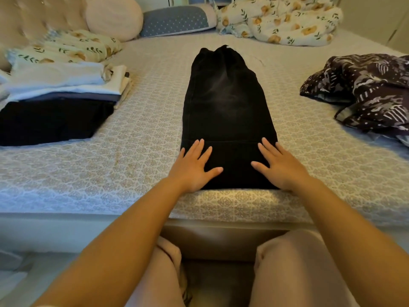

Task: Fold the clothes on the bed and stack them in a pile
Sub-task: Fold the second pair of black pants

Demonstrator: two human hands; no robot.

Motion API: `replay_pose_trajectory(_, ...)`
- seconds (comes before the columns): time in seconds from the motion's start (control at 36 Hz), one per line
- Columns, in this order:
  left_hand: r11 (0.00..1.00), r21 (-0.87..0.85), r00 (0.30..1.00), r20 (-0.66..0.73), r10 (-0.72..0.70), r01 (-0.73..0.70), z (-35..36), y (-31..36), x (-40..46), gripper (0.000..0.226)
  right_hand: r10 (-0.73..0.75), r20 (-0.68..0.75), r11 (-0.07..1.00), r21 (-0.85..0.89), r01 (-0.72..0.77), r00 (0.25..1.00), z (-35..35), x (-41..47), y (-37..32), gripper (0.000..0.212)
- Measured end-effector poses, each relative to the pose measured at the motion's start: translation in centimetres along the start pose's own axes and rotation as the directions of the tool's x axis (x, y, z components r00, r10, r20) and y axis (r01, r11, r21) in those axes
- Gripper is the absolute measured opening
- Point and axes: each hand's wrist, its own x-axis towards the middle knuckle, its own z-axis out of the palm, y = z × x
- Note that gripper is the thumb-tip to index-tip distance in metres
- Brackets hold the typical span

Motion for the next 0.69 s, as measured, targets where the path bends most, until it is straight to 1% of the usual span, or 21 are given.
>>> replay_pose_trajectory(0.06, 1.000, -0.021, 1.000, 0.019, -0.002, 0.003, 0.0, -0.3, -0.6, 0.094, -0.014, 0.010, 0.999, -0.035, 0.014, 1.000, 0.2, -0.4, 0.6, 0.075)
replay_pose_trajectory(0.14, 0.997, -0.073, 0.999, 0.046, 0.021, -0.018, -0.1, -0.8, -1.8, 0.116, -0.051, -0.078, 0.995, -0.090, 0.043, 0.996, 0.4, -1.4, 0.4, 0.086)
replay_pose_trajectory(0.19, 0.996, -0.064, 0.997, 0.055, 0.061, -0.058, -0.2, -1.3, -2.6, 0.123, -0.141, -0.126, 0.982, -0.142, 0.123, 0.982, 0.4, -2.5, 0.4, 0.096)
replay_pose_trajectory(0.25, 0.995, -0.023, 0.995, 0.036, 0.098, -0.098, -0.2, -1.8, -3.3, 0.124, -0.220, -0.124, 0.966, -0.163, 0.199, 0.968, 0.4, -3.6, 1.1, 0.101)
replay_pose_trajectory(0.31, 0.995, -0.008, 0.995, -0.021, 0.099, -0.099, -0.3, -2.6, -4.0, 0.118, -0.252, -0.111, 0.960, -0.156, 0.234, 0.961, 0.2, -4.3, 1.9, 0.100)
replay_pose_trajectory(0.36, 0.996, 0.010, 0.991, -0.102, 0.084, -0.083, -0.2, -3.6, -4.5, 0.102, -0.274, -0.131, 0.953, -0.167, 0.251, 0.953, -0.2, -4.5, 2.6, 0.084)
replay_pose_trajectory(0.42, 0.995, 0.062, 0.981, -0.169, 0.092, -0.082, 0.1, -4.1, -5.0, 0.079, -0.280, -0.132, 0.947, -0.201, 0.251, 0.951, -0.7, -4.4, 2.7, 0.068)
replay_pose_trajectory(0.47, 0.992, 0.077, 0.967, -0.227, 0.119, -0.104, 0.2, -3.9, -5.1, 0.064, -0.264, -0.104, 0.944, -0.232, 0.235, 0.959, -1.3, -4.1, 2.6, 0.059)
replay_pose_trajectory(0.5, 0.989, 0.085, 0.960, -0.244, 0.137, -0.120, 0.1, -3.7, -5.1, 0.059, -0.258, -0.111, 0.948, -0.221, 0.230, 0.960, -1.4, -4.0, 2.5, 0.055)
replay_pose_trajectory(0.53, 0.988, 0.087, 0.957, -0.251, 0.148, -0.130, -0.1, -3.6, -5.0, 0.056, -0.246, -0.142, 0.959, -0.180, 0.219, 0.959, -1.5, -3.8, 2.5, 0.052)
replay_pose_trajectory(0.56, 0.989, 0.067, 0.956, -0.257, 0.143, -0.130, -0.4, -3.6, -4.9, 0.054, -0.210, -0.180, 0.976, -0.093, 0.195, 0.961, -1.6, -3.7, 2.4, 0.049)
replay_pose_trajectory(0.58, 0.992, 0.012, 0.957, -0.262, 0.124, -0.125, -0.9, -3.6, -4.8, 0.053, -0.156, -0.210, 0.986, 0.027, 0.165, 0.965, -1.8, -3.6, 2.3, 0.045)
replay_pose_trajectory(0.64, 0.979, -0.159, 0.960, -0.269, 0.078, -0.124, -2.2, -3.8, -4.6, 0.047, -0.059, -0.229, 0.963, 0.244, 0.116, 0.972, -2.4, -3.6, 2.1, 0.034)
replay_pose_trajectory(0.67, 0.963, -0.236, 0.963, -0.260, 0.068, -0.132, -2.9, -3.8, -4.4, 0.042, -0.036, -0.222, 0.943, 0.314, 0.106, 0.974, -2.8, -3.6, 2.1, 0.027)
replay_pose_trajectory(0.69, 0.948, -0.285, 0.969, -0.237, 0.076, -0.144, -3.7, -3.8, -4.3, 0.034, -0.036, -0.209, 0.931, 0.348, 0.109, 0.977, -3.3, -3.6, 2.2, 0.021)
